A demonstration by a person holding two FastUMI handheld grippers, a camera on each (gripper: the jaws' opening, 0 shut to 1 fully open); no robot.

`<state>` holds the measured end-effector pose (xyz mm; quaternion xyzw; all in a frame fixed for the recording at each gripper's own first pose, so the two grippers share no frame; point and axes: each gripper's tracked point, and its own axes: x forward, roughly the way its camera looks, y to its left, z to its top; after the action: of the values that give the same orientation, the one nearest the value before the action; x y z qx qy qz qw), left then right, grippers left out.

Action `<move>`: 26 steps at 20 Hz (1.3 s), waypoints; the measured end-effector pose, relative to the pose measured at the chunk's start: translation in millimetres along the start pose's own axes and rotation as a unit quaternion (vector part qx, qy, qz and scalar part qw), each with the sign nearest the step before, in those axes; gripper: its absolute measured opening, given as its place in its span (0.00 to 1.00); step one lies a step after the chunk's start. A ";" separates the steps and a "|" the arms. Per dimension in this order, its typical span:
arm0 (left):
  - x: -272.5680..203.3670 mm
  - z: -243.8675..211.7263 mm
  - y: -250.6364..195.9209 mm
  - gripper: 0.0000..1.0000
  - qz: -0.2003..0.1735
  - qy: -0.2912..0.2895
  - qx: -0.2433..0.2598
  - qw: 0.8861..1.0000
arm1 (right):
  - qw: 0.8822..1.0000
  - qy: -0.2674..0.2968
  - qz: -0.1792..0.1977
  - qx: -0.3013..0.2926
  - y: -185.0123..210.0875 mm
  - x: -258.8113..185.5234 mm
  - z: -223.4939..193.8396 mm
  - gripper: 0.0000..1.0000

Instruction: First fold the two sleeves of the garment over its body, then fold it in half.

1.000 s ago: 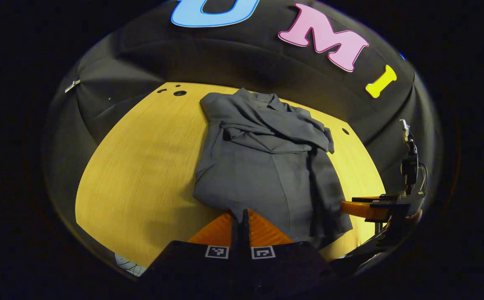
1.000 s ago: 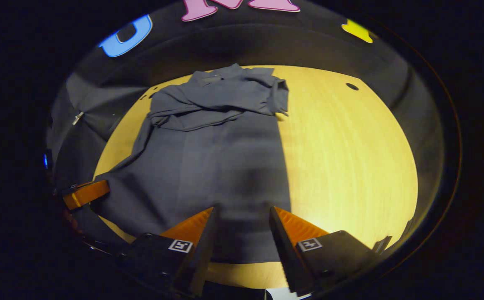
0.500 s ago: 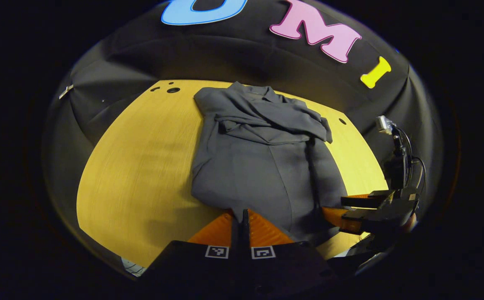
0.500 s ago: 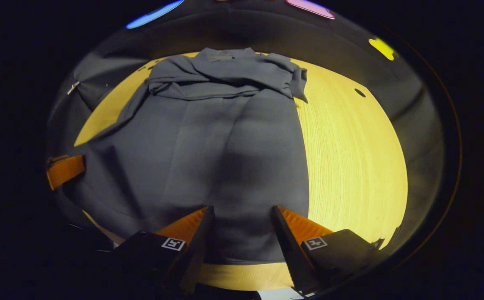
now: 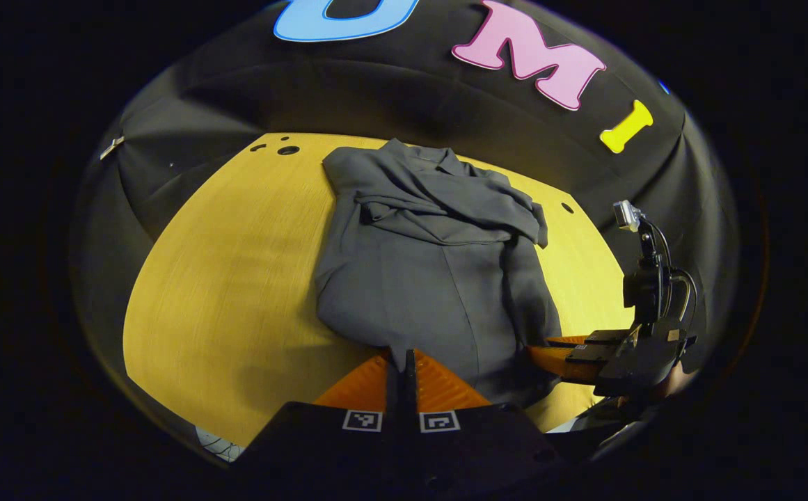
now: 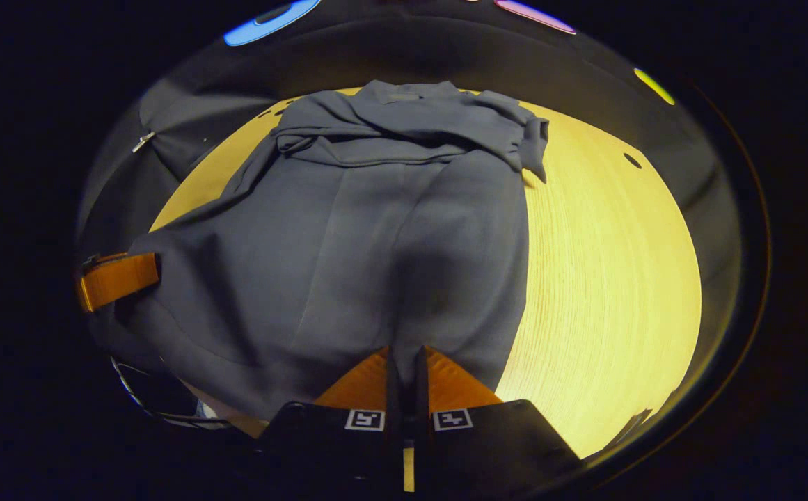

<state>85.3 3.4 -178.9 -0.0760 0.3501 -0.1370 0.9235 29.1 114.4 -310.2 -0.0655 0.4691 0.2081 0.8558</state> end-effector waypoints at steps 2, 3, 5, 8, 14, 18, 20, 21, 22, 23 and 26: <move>-0.2 1.6 -1.7 0.06 0.001 -0.002 0.005 1.000 | 0.998 -0.004 0.024 0.053 1.7 1.0 -1.3 0.06; -0.4 3.5 -1.0 0.06 0.002 -0.003 0.008 1.000 | 0.995 -0.002 0.035 0.091 0.9 -0.3 2.7 0.06; -2.0 8.6 -2.4 0.06 0.000 -0.010 0.007 1.000 | 0.988 -0.006 0.050 0.149 -3.1 -2.1 11.1 0.05; -7.7 18.9 -6.6 0.06 -0.006 -0.022 -0.002 1.000 | 0.987 -0.037 0.049 0.146 -12.3 -10.4 29.9 0.06; -16.2 81.3 -19.0 0.05 -0.036 -0.079 -0.022 0.996 | 0.977 -0.117 0.063 0.165 -20.5 -37.8 96.7 0.05; -17.4 137.9 -16.5 0.05 -0.041 -0.126 -0.026 0.991 | 0.970 -0.163 0.066 0.166 -35.3 -48.3 156.8 0.05; -10.6 161.7 -13.4 0.05 -0.040 -0.143 -0.026 0.989 | 0.968 -0.181 0.068 0.163 -40.6 -48.0 187.3 0.05; -6.3 174.6 -12.0 0.05 -0.039 -0.151 -0.028 0.987 | 0.966 -0.188 0.070 0.161 -42.2 -47.6 200.7 0.05; -2.3 188.6 -10.5 0.05 -0.039 -0.160 -0.028 0.986 | 0.965 -0.195 0.071 0.159 -42.8 -47.3 213.3 0.05; 2.2 202.0 -9.0 0.05 -0.038 -0.171 -0.028 0.984 | 0.963 -0.206 0.073 0.157 -44.3 -45.4 230.0 0.05; 18.4 252.4 -7.5 0.05 -0.038 -0.205 -0.025 0.978 | 0.956 -0.229 0.074 0.166 -53.7 -40.0 272.0 0.05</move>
<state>265.4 1.8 -1.1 -0.1391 0.1537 -0.1444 0.9676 243.6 137.7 -131.5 0.1613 0.2921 0.1996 0.9213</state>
